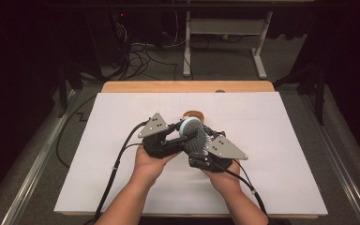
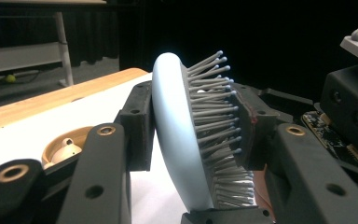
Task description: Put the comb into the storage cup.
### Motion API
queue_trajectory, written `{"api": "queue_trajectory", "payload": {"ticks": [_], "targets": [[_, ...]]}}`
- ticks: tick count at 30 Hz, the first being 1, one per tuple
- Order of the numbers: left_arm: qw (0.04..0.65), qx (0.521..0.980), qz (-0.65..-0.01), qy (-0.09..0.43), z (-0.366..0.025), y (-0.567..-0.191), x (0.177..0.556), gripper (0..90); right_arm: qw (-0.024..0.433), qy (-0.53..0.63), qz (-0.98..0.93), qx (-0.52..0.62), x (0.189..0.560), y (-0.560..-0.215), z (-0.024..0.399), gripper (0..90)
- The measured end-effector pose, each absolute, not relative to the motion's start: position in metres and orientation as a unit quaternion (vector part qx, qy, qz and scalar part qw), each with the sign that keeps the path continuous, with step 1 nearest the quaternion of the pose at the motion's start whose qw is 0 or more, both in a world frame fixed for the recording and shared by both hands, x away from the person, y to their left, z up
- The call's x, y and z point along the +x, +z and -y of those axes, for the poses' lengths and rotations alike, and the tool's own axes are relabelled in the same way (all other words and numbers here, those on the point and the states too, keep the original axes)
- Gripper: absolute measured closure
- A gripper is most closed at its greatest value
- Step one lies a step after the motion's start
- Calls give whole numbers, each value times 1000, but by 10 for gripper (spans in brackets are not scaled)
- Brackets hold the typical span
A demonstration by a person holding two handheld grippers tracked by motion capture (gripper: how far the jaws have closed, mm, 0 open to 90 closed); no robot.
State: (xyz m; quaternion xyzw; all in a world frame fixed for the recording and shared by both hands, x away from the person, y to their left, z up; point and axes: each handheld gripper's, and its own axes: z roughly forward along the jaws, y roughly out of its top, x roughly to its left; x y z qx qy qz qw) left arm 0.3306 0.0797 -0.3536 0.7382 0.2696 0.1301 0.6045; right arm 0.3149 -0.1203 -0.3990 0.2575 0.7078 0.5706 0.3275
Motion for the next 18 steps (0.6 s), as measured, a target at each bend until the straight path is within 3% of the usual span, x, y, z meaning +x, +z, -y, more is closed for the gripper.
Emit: {"api": "queue_trajectory", "payload": {"ticks": [18], "targets": [[600, 739, -274, 139, -77, -352, 328, 588, 338, 564, -707, 260, 314, -400, 118, 204]]}}
